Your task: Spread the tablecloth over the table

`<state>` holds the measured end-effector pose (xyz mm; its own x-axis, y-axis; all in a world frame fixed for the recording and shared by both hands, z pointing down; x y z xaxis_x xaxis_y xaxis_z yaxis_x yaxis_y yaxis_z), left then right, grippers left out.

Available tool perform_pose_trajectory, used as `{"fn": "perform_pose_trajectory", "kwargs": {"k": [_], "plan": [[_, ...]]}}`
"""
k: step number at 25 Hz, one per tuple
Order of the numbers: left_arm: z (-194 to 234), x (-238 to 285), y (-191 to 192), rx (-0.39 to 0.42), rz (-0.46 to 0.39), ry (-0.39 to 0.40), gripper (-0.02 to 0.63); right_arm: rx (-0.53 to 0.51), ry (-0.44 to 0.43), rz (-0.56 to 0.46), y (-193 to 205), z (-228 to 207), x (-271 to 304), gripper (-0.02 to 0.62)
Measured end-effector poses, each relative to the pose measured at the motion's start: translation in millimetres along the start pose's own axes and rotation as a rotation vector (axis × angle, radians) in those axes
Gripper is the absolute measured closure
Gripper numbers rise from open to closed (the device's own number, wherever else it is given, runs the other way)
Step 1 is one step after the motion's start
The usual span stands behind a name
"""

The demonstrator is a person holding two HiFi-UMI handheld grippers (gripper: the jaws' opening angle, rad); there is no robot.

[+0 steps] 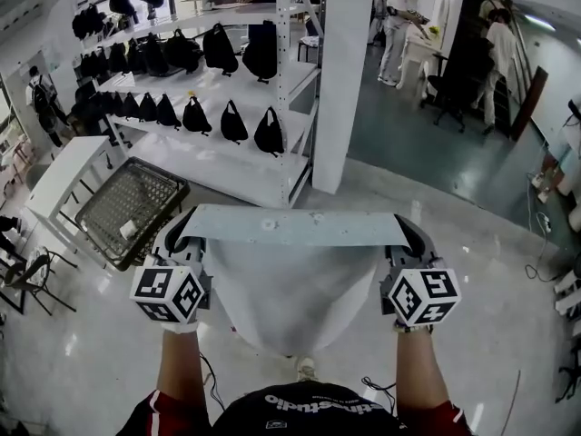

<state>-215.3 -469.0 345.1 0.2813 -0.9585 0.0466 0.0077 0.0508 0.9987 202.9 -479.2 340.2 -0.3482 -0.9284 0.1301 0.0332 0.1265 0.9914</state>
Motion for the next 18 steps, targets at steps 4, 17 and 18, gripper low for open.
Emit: {"fn": "perform_pose_trajectory", "kwargs": {"k": [4,17,18], "plan": [[5,28,-6,0.007,-0.015,-0.014,0.589,-0.013,-0.010,-0.012,-8,-13,26,0.569],[37,149,-37,0.028,-0.065,-0.059,0.589,-0.068,-0.020,-0.066,-54,-57,137,0.569],[39,160,-39,0.028,-0.067,-0.064,0.589,-0.072,-0.019,-0.070,-58,-61,149,0.569]]}}
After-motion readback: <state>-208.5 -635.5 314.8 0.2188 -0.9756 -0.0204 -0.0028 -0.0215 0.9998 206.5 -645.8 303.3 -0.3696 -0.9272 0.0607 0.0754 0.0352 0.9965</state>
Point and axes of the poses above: the fingertips, and each gripper's own axes: x forward along the fingers, z to its left, y out of its underside, the point moved 10 cm from there along -x, backward along the fingers, and after that the axes turned 8 degrees about z, right-handed, at the moved point
